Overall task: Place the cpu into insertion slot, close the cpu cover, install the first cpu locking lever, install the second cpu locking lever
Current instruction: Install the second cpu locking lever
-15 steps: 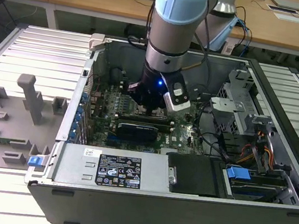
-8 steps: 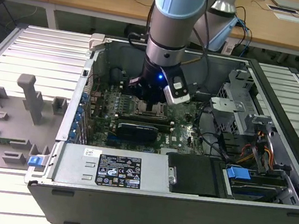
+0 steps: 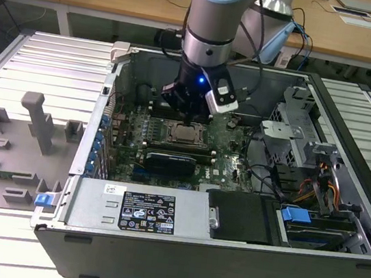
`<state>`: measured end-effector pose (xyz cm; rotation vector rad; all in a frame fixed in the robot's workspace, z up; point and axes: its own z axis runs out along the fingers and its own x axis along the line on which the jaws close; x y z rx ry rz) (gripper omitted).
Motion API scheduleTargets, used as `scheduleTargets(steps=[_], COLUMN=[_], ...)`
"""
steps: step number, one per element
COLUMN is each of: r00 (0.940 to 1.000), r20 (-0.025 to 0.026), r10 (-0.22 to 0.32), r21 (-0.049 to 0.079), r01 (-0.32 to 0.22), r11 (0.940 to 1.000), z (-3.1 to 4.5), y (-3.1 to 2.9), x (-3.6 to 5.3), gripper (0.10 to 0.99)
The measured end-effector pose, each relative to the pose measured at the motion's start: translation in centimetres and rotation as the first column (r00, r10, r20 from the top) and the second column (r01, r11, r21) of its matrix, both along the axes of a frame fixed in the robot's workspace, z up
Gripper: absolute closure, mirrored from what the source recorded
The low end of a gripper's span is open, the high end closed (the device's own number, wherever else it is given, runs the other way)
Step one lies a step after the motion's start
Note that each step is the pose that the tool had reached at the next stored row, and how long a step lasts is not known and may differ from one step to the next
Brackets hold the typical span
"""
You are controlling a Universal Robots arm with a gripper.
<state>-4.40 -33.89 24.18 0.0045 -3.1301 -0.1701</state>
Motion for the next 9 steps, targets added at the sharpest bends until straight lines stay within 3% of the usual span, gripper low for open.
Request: scheduleTargets(steps=[3,9], r00=[1.0000,1.0000], r20=[0.0010,0.0009], r10=[0.000,0.000], r21=[-0.006,-0.008], r01=[0.000,0.000], r11=[1.0000,1.0000], z=[1.19,1.20], y=[0.10,0.10], x=[0.00,0.00], gripper=[0.980,0.980])
